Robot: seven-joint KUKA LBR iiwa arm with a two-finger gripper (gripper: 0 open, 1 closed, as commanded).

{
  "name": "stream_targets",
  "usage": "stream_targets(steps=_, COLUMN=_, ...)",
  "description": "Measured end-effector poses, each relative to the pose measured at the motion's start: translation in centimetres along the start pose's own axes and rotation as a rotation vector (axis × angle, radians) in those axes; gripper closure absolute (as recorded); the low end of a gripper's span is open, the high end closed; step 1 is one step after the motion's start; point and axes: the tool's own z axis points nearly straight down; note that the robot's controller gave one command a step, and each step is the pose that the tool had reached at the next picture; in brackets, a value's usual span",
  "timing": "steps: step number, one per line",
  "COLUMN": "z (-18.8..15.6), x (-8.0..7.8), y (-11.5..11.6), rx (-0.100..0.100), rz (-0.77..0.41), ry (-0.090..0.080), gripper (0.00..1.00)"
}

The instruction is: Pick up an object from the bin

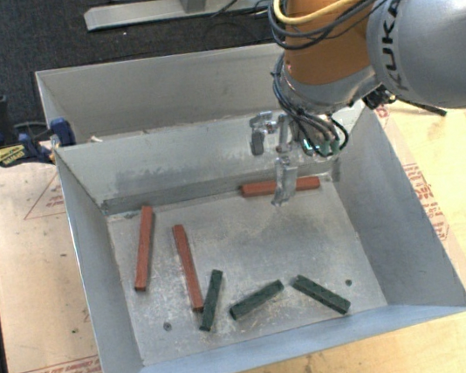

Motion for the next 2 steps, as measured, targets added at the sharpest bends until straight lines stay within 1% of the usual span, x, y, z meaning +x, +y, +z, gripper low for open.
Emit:
stream_targets(steps=1, z=-0.4, x=-0.1, y=0.0, rx=0.000, rz=0.000, ry=-0.007, gripper=0.00)
stream_targets(steps=2, z=7.0, x=-0.2, y=-3.2, rx=0.000, rz=-0.020, ry=-0.012, gripper=0.00)
